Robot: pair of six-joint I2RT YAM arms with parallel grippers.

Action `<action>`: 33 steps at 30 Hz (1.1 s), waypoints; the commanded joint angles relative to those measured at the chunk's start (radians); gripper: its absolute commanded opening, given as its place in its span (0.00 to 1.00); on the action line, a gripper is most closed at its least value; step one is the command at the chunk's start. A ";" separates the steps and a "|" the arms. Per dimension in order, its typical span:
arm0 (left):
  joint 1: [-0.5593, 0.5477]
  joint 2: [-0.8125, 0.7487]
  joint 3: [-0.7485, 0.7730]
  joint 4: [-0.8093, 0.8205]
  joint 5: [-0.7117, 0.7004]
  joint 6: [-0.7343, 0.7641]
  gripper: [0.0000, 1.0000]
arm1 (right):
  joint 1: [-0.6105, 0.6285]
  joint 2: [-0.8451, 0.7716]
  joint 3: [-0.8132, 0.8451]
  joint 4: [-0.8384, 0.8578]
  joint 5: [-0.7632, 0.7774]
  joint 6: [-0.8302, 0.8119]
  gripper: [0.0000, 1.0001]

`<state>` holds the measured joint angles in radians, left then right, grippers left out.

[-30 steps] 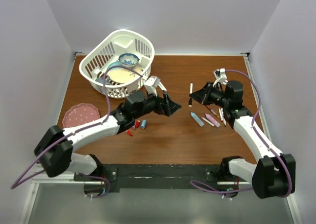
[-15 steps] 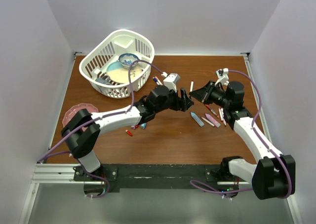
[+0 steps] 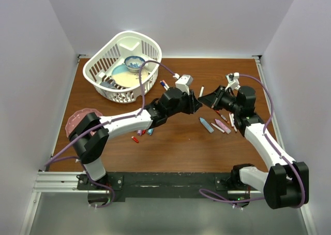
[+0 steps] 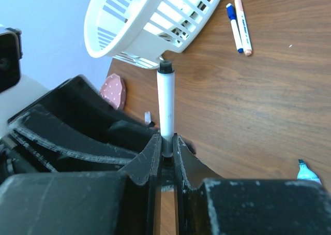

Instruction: Open the pen caps

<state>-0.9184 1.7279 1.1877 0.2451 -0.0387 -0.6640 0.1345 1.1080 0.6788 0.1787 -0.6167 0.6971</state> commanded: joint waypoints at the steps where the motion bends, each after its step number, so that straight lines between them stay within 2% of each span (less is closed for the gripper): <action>1: 0.009 0.013 0.032 0.011 -0.003 0.044 0.11 | -0.001 -0.004 -0.001 0.042 -0.046 0.016 0.00; 2: 0.009 0.010 0.030 0.011 0.005 0.058 0.00 | -0.001 -0.004 0.001 0.042 -0.049 0.013 0.00; 3: 0.009 0.007 0.026 0.011 0.005 0.063 0.00 | -0.001 -0.004 0.001 0.041 -0.049 0.009 0.02; 4: 0.009 0.006 0.024 0.017 0.014 0.069 0.00 | 0.001 -0.005 0.001 0.039 -0.045 -0.002 0.10; 5: 0.009 -0.001 0.020 0.022 0.032 0.089 0.00 | -0.001 -0.005 0.005 0.019 -0.040 -0.008 0.21; 6: 0.007 0.001 0.013 0.022 0.060 0.098 0.00 | -0.001 -0.010 0.010 0.009 -0.035 -0.031 0.41; 8: 0.009 -0.004 0.004 0.036 0.112 0.121 0.00 | -0.001 -0.010 0.019 -0.010 -0.029 -0.045 0.59; 11: 0.009 -0.001 -0.011 0.045 0.164 0.135 0.00 | -0.003 -0.005 0.018 -0.004 -0.040 -0.047 0.65; 14: 0.009 -0.002 -0.020 0.051 0.178 0.136 0.00 | -0.003 0.001 0.016 -0.002 -0.032 -0.041 0.59; 16: 0.007 0.001 -0.020 0.056 0.187 0.136 0.00 | -0.003 0.006 0.016 -0.002 -0.031 -0.036 0.46; 17: 0.007 0.005 -0.019 0.057 0.195 0.136 0.00 | -0.003 0.006 0.016 0.001 -0.028 -0.038 0.34; 18: 0.007 0.006 -0.017 0.051 0.194 0.136 0.00 | -0.003 0.006 0.016 0.002 -0.026 -0.041 0.08; 19: 0.009 0.007 -0.017 0.048 0.195 0.135 0.00 | -0.004 0.006 0.021 0.001 -0.026 -0.044 0.00; 22: 0.009 0.010 -0.026 0.030 0.206 0.138 0.00 | -0.025 -0.013 0.040 -0.031 0.043 -0.074 0.00; 24: 0.009 0.012 -0.046 0.007 0.275 0.159 0.00 | -0.053 -0.014 0.065 -0.108 0.130 -0.100 0.00; 28: 0.007 0.007 -0.105 -0.101 0.425 0.233 0.00 | -0.232 -0.011 0.102 -0.166 0.126 -0.050 0.00; 33: 0.000 -0.048 -0.250 -0.231 0.508 0.320 0.00 | -0.326 -0.031 0.079 -0.168 0.133 0.012 0.00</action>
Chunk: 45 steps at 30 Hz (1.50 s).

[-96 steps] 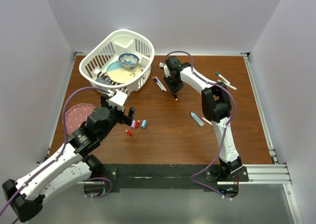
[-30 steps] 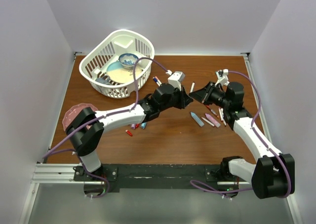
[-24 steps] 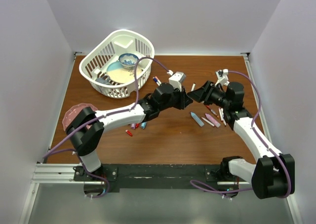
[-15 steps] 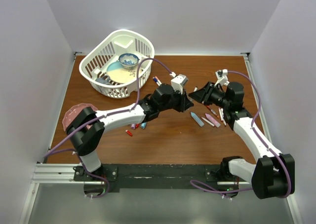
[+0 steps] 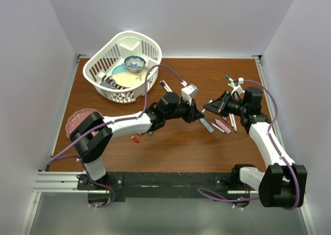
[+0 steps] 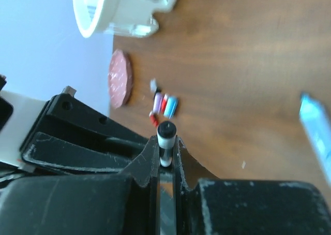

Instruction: Open the pen caps

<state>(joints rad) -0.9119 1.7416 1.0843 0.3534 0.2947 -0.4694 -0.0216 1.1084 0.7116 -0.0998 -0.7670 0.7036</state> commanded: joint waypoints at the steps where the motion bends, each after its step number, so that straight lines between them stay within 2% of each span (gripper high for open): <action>1: -0.007 -0.077 -0.159 -0.350 0.201 0.158 0.00 | -0.182 -0.032 0.045 0.103 0.300 0.007 0.00; 6: -0.007 -0.126 -0.193 -0.511 0.210 0.230 0.00 | -0.205 -0.022 0.029 0.103 0.321 0.020 0.00; 10: -0.005 -0.191 -0.192 -0.559 0.123 0.241 0.00 | -0.207 -0.004 0.032 0.104 0.321 -0.025 0.00; 13: -0.002 -0.229 -0.176 -0.628 -0.113 0.224 0.00 | -0.207 0.013 0.029 0.112 0.263 -0.160 0.00; 16: 0.005 -0.254 -0.181 -0.677 -0.438 0.198 0.00 | -0.205 0.043 0.041 0.103 0.175 -0.295 0.00; 19: 0.007 -0.252 -0.193 -0.691 -0.596 0.187 0.00 | -0.195 0.074 0.074 0.043 0.158 -0.369 0.00; 23: 0.007 -0.212 -0.193 -0.708 -0.675 0.190 0.00 | -0.166 0.114 0.129 -0.046 0.159 -0.528 0.00; 28: 0.005 -0.169 -0.173 -0.711 -0.765 0.199 0.01 | -0.130 0.165 0.196 -0.150 0.152 -0.645 0.00; 32: 0.007 -0.120 -0.152 -0.709 -0.795 0.196 0.13 | -0.127 0.160 0.210 -0.181 0.164 -0.697 0.00; 36: 0.007 -0.082 -0.139 -0.702 -0.810 0.190 0.19 | -0.115 0.163 0.232 -0.236 0.189 -0.805 0.00; 45: 0.005 -0.119 -0.138 -0.699 -0.841 0.175 0.42 | -0.041 0.203 0.273 -0.412 0.324 -1.038 0.00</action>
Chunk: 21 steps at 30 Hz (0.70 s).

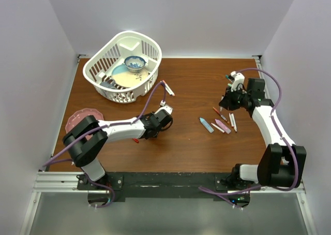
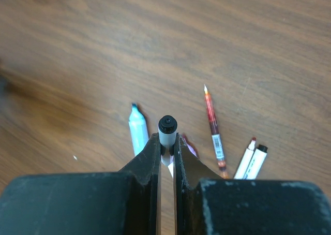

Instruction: Open the pen caps

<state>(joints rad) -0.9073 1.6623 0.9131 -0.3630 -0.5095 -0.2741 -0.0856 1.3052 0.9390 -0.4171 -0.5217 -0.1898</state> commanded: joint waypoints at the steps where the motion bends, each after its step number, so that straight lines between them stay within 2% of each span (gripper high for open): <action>1: 0.002 -0.048 0.032 0.021 -0.026 -0.020 0.42 | 0.026 0.003 0.044 -0.113 0.110 -0.161 0.00; 7: 0.002 -0.156 0.029 0.039 0.048 -0.001 0.53 | 0.032 0.037 0.015 -0.193 0.213 -0.301 0.00; 10: 0.002 -0.237 0.029 0.050 0.074 0.015 0.61 | 0.032 0.100 0.053 -0.259 0.249 -0.352 0.00; 13: 0.002 -0.323 0.044 0.038 0.091 0.033 0.73 | 0.037 0.155 0.089 -0.293 0.259 -0.379 0.00; 14: 0.002 -0.346 0.050 0.032 0.094 0.039 0.80 | 0.043 0.164 0.093 -0.293 0.270 -0.390 0.00; 18: 0.004 -0.476 0.076 -0.001 0.085 0.120 0.90 | 0.078 0.210 0.106 -0.290 0.344 -0.427 0.02; 21: 0.005 -0.554 0.072 -0.025 0.051 0.203 0.93 | 0.108 0.252 0.118 -0.287 0.359 -0.435 0.04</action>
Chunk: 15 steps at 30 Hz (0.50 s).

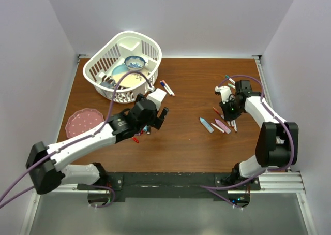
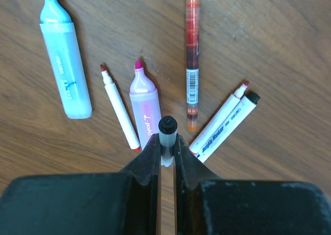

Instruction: Open the pen caps

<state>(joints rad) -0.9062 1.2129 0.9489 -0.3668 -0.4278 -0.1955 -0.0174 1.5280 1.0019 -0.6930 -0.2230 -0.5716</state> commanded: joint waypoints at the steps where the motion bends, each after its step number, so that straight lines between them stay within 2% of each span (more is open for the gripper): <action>1: 0.004 -0.125 0.002 -0.011 -0.054 0.145 0.93 | 0.045 0.052 0.061 -0.013 0.076 -0.053 0.05; 5: 0.004 -0.245 -0.142 0.058 -0.114 0.179 0.93 | 0.071 0.087 0.084 -0.019 0.109 -0.040 0.15; 6: 0.004 -0.263 -0.186 0.071 -0.115 0.179 0.93 | 0.074 0.089 0.086 -0.026 0.111 -0.040 0.22; 15: 0.036 -0.383 -0.240 0.149 -0.069 0.215 0.94 | 0.068 0.055 0.167 -0.040 0.125 -0.011 0.46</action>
<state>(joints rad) -0.8955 0.8764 0.7162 -0.3069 -0.5053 -0.0227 0.0586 1.6291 1.0744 -0.7300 -0.1204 -0.6010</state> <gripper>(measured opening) 0.933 0.405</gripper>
